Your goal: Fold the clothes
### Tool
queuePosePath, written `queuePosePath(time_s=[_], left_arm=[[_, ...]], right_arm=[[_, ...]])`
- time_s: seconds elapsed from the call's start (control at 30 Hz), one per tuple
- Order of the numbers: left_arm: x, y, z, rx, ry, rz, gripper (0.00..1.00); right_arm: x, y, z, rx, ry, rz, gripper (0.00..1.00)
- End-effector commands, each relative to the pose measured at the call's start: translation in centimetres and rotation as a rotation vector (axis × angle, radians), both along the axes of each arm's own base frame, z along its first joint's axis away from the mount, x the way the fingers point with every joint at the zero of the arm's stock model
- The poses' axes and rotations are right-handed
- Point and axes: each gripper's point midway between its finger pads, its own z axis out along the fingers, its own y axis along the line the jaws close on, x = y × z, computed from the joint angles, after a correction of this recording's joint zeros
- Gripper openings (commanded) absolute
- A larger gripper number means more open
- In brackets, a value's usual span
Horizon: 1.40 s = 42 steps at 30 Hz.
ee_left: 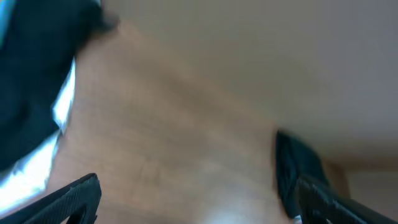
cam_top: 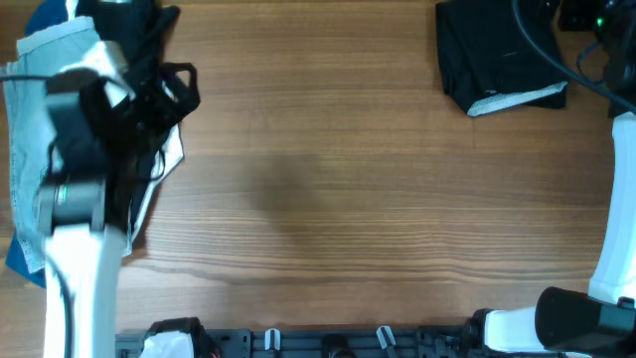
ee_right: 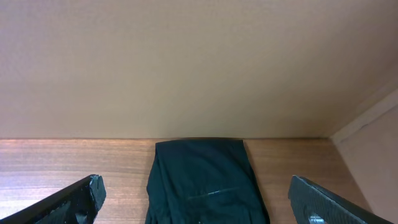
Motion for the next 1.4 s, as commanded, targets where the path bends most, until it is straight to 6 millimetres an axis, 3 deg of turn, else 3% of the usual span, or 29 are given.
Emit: queuePosePath(time_s=[0.0,0.1,0.27,0.67,0.8,0.9,1.37], left_arm=[[-3.2,1.5,2.2,0.236,-0.211,0.062,1.00],[-6.5,2.1,1.0,0.272,-0.400,0.123,1.00],[-10.6,2.2,-5.6,0.274,-0.548,0.151,1.00],[-11.9,2.1,-10.9,0.270,-0.592,0.160,1.00],[-11.8,2.1,-12.4,0.271,-0.532,0.151,1.00],[-11.9,2.0,-15.2,0.282,-0.420,0.128,1.00],[-11.9,1.9,-15.2,0.285,-0.424,0.121,1.00]], right_arm=[[0.2,0.1,-0.8,-0.001,0.017,0.017,1.00],[0.3,0.1,-1.0,-0.001,0.021,0.017,1.00],[0.4,0.1,-1.0,0.000,0.021,0.017,1.00],[0.4,0.1,-1.0,0.000,0.021,0.017,1.00],[0.4,0.1,-1.0,-0.001,0.021,0.017,1.00],[0.4,0.1,-1.0,-0.001,0.021,0.017,1.00],[0.4,0.1,-1.0,-0.001,0.021,0.017,1.00]])
